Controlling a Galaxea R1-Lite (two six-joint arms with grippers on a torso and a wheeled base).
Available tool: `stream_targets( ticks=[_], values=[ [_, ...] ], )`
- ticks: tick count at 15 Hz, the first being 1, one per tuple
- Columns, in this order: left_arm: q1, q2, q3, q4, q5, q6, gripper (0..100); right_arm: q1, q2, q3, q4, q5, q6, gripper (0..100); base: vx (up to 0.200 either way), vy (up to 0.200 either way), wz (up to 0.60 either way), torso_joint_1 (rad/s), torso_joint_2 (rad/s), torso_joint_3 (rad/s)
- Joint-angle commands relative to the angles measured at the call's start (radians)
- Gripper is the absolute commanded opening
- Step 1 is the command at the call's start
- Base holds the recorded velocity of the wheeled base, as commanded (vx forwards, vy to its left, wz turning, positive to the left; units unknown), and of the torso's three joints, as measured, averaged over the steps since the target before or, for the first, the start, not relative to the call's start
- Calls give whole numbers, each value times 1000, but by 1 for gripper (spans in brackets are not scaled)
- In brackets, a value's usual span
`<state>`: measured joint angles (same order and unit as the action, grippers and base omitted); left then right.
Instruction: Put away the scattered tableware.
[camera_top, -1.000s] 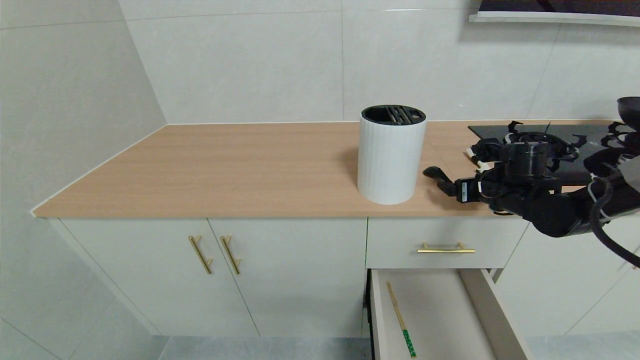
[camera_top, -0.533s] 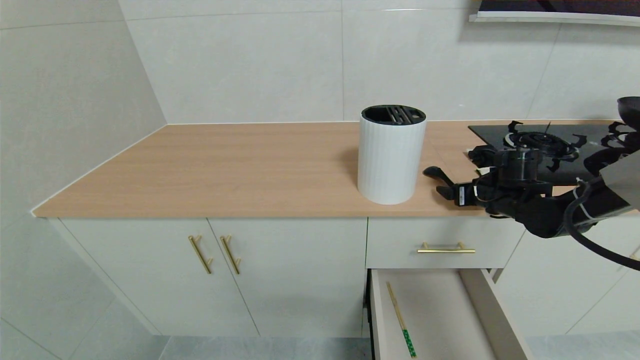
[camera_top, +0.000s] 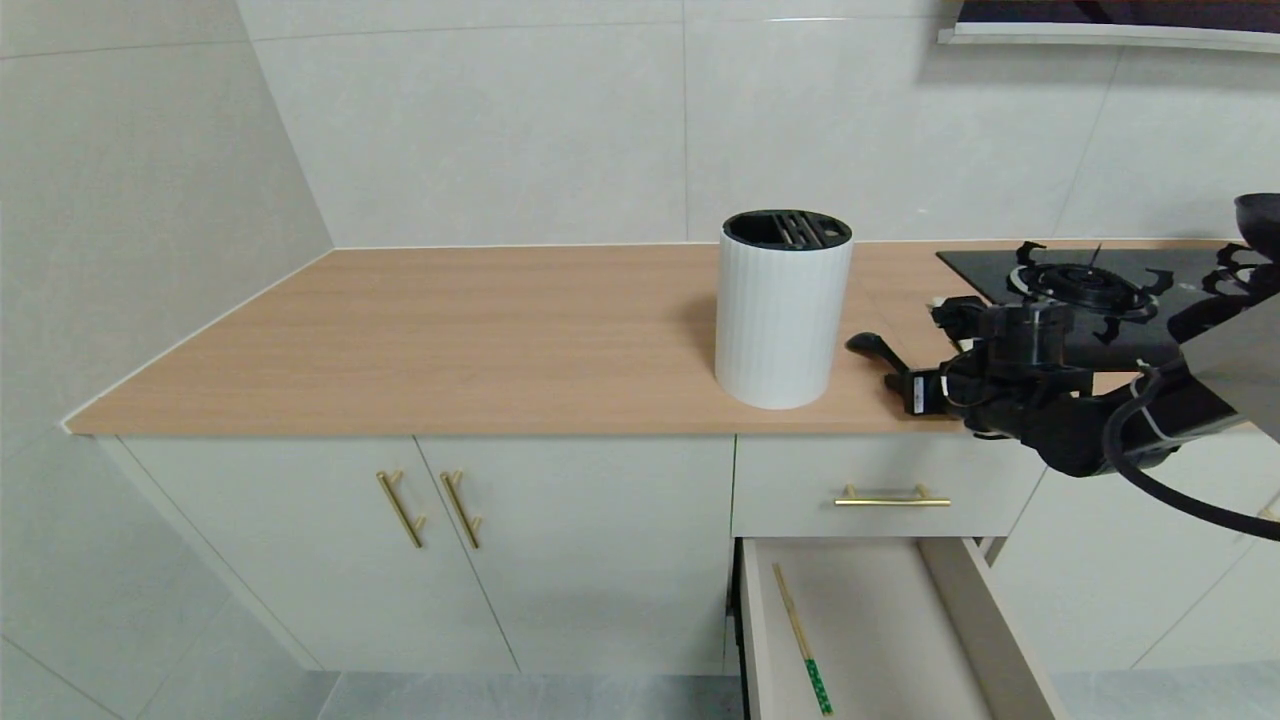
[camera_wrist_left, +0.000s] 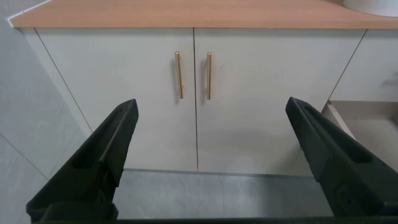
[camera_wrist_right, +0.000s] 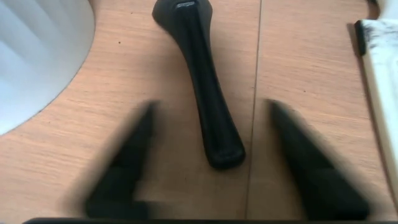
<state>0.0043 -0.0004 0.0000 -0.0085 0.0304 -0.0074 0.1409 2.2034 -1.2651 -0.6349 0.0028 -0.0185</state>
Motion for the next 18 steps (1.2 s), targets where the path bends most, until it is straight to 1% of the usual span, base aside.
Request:
stream_targets(
  ticks=[1,7,10,13,16,18],
  values=[
    [0,0,0,-1,0,0,100,0,10,-3,0,0,0,0,0,0,0,0,0,0],
    [0,0,0,-1,0,0,100,0,2,0,0,-1,0,0,0,0,0,0,0,0],
    [0,0,0,-1,0,0,100,3,-39,12,7,-4,2,0,0,0,0,0,0,0],
    [0,0,0,-1,0,0,100,20,-152,105,20,-15,34,0,0,0,0,0,0,0],
    [0,0,0,-1,0,0,100,43,-310,237,90,-64,37,0,0,0,0,0,0,0],
    [0,0,0,-1,0,0,100,43,-393,326,83,-53,37,0,0,0,0,0,0,0]
  ],
)
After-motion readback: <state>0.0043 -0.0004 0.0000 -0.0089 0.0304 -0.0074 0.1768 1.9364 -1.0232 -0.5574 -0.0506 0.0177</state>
